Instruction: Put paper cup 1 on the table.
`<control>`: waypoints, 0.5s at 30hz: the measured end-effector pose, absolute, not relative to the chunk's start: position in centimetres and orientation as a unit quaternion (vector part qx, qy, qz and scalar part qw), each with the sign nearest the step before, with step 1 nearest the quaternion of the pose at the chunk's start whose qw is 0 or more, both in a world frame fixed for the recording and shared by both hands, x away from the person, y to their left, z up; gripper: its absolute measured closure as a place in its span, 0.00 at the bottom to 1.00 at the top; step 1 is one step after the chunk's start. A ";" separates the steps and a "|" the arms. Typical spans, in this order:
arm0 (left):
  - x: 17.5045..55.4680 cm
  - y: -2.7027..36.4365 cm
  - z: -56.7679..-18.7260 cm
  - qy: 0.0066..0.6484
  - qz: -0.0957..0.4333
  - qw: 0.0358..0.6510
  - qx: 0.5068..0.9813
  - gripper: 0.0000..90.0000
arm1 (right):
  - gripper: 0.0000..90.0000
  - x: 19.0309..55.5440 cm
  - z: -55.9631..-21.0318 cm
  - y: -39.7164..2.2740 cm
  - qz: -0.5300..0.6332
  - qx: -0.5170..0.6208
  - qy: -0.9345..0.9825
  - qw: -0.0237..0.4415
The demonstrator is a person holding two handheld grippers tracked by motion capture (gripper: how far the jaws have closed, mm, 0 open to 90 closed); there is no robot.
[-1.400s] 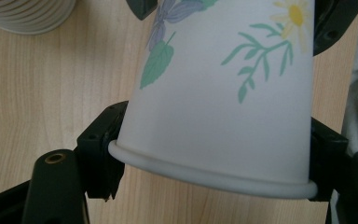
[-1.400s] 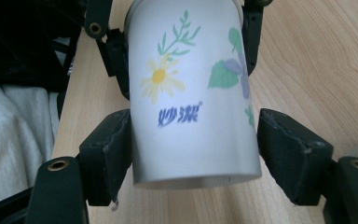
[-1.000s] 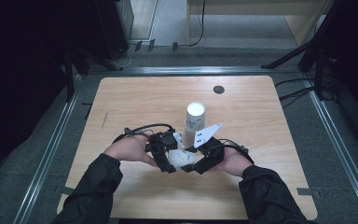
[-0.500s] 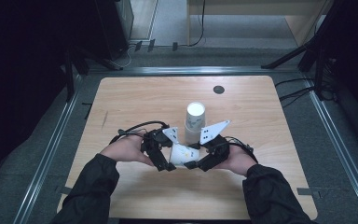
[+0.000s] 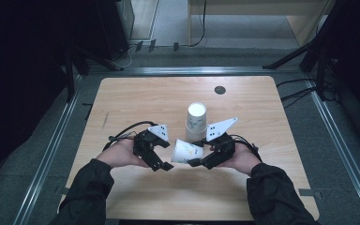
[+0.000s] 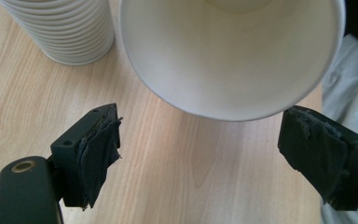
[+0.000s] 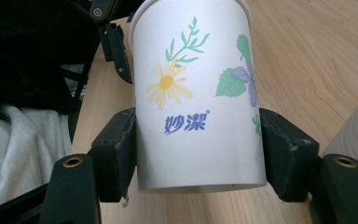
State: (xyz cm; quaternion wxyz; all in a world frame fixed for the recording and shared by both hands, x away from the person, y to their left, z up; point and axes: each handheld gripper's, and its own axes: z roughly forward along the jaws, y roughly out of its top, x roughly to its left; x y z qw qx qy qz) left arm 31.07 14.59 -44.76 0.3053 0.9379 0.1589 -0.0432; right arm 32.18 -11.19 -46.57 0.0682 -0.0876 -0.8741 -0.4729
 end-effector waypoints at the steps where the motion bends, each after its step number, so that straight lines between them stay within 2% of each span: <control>1: 31.0 14.7 -44.8 0.162 -0.041 0.308 0.937 0.15 | 0.39 32.2 -46.6 -11.2 -0.474 -0.085 -0.874 0.069; 5: 30.7 15.2 -45.0 0.178 -0.046 0.327 0.927 0.15 | 0.39 32.4 -46.5 -11.0 -0.475 -0.080 -0.873 0.074; 11: 30.1 15.4 -45.7 0.195 -0.026 0.336 0.921 0.15 | 0.39 32.6 -46.4 -10.8 -0.478 -0.075 -0.871 0.082; 15: 30.0 15.7 -46.4 0.202 -0.035 0.352 0.913 0.15 | 0.39 32.7 -46.5 -10.8 -0.476 -0.076 -0.872 0.084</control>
